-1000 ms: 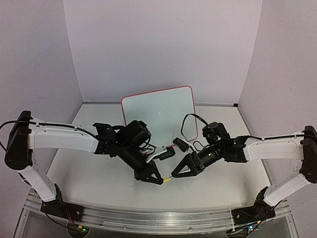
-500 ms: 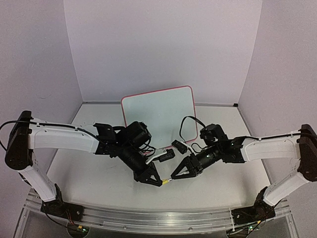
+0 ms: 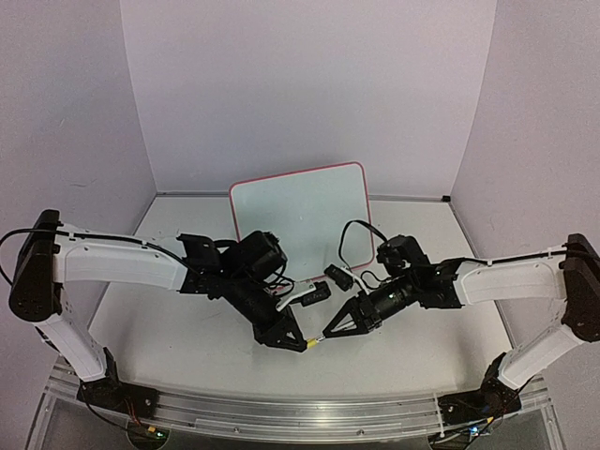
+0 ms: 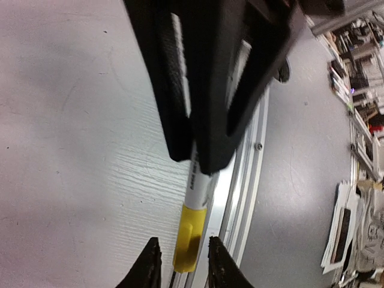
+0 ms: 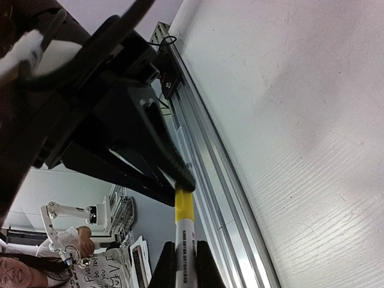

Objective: Write a sentence on the whiteboard
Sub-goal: Pass from the left arm to the right, then open the pen cap from the whiteboard marker.

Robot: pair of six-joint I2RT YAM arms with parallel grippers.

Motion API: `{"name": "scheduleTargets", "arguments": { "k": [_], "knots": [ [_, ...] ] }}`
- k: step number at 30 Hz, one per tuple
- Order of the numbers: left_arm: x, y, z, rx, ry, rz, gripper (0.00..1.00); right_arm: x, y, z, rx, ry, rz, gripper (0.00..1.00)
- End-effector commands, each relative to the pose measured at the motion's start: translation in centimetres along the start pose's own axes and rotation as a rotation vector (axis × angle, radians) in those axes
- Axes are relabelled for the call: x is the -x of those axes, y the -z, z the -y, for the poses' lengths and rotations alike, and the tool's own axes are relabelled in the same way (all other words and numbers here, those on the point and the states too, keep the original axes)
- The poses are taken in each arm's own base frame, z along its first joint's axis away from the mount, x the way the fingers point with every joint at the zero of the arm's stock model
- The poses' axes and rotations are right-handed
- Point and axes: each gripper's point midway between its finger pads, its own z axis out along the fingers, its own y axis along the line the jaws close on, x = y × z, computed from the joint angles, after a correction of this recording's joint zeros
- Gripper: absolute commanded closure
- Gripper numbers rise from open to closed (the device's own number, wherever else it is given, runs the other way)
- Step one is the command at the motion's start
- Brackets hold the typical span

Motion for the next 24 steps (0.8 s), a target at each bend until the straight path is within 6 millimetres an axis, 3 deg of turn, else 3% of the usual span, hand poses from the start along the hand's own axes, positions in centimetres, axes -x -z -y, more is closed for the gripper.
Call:
{"name": "scheduleTargets", "arguments": {
  "k": [1,3,6,16,19,24],
  "knots": [
    [3.6,2.2,-1.8,0.146,0.032,0.203,0.5,2.6,0.4,-0.7,-0.069,0.104,0.107,1.0],
    [3.9,3.0,-2.1,0.172,0.064,0.266,0.35,3.3,0.9,-1.1,-0.081,0.132,0.139,1.0],
    [3.9,3.8,-1.6,0.14,0.108,0.353,0.26,4.1,1.6,-2.1,-0.074,0.167,0.17,1.0],
    [4.1,4.8,3.4,-0.164,0.125,0.458,0.22,3.6,2.1,-5.9,0.082,0.232,0.143,1.0],
    [4.0,5.0,3.8,-0.184,0.12,0.458,0.27,3.3,2.4,-7.1,0.133,0.254,0.135,1.0],
    [4.1,5.1,4.7,-0.234,0.11,0.449,0.52,2.9,2.5,-7.4,0.151,0.256,0.121,1.0]
  ]
}}
